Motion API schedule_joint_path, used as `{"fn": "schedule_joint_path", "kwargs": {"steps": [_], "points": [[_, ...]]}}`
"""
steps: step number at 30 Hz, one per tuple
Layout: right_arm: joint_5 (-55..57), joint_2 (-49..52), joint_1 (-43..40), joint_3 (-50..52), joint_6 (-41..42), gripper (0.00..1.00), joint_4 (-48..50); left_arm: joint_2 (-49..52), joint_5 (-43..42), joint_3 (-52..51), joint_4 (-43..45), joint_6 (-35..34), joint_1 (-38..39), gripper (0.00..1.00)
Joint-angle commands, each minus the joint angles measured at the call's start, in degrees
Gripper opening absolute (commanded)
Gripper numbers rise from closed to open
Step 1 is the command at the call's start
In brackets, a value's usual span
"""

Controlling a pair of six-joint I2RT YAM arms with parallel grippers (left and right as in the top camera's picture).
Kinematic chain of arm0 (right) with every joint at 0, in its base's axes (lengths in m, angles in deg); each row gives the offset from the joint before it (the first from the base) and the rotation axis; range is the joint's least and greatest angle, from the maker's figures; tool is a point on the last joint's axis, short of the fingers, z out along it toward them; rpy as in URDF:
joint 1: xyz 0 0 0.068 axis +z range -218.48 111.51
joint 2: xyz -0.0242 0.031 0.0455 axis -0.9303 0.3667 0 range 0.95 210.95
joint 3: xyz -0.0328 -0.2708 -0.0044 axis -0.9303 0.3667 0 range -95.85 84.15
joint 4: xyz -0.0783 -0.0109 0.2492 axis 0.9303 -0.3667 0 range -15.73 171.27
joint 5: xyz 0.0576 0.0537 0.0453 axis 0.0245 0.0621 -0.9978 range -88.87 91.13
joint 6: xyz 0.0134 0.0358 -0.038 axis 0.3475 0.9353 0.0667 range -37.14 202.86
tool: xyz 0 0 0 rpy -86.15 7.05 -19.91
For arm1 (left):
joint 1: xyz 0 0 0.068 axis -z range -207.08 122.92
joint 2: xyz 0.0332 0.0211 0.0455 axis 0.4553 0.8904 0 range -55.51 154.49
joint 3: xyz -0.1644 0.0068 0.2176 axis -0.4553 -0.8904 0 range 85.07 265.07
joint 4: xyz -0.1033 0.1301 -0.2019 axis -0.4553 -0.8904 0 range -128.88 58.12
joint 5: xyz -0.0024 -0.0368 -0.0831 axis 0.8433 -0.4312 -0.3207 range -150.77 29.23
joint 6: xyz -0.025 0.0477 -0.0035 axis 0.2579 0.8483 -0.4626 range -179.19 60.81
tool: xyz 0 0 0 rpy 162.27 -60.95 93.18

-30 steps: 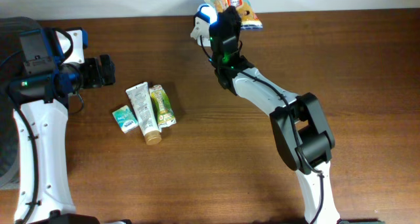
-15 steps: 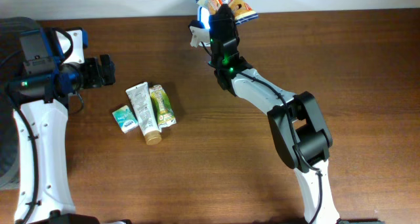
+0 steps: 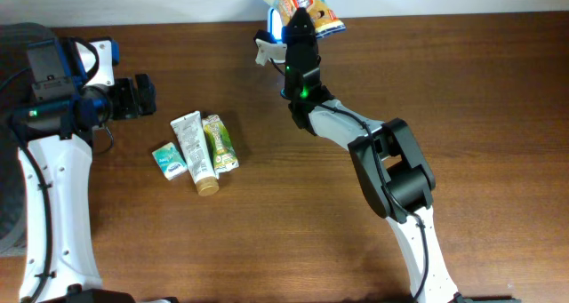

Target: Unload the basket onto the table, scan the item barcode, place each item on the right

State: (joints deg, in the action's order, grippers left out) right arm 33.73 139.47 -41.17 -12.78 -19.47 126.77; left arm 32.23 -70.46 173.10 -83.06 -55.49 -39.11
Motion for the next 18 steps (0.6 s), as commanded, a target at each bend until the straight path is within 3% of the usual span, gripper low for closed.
{"fn": "schedule_joint_path", "kwargs": {"steps": [1, 8, 14, 16, 18], "points": [[3.13, -0.11, -0.37, -1.01, 0.09, 0.04, 0.83, -0.46, -0.61, 0.39, 0.07, 1.11, -0.13, 0.99], [5.09, -0.55, 0.98, -0.98, 0.15, 0.04, 2.75, -0.46, -0.61, 0.39, 0.07, 1.11, -0.13, 0.99], [6.12, -6.64, 4.9, -0.87, 0.76, 0.04, 2.25, -0.46, -0.61, 0.39, 0.07, 1.11, -0.13, 0.99], [7.3, -11.78, 5.35, -0.76, 1.05, 0.04, -9.25, -0.46, -0.59, 0.39, 0.07, 1.11, -0.13, 0.99], [6.93, -19.56, 5.35, -0.76, 8.79, 0.04, -25.97, -0.46, -0.61, 0.39, 0.07, 1.11, -0.13, 0.99]]}}
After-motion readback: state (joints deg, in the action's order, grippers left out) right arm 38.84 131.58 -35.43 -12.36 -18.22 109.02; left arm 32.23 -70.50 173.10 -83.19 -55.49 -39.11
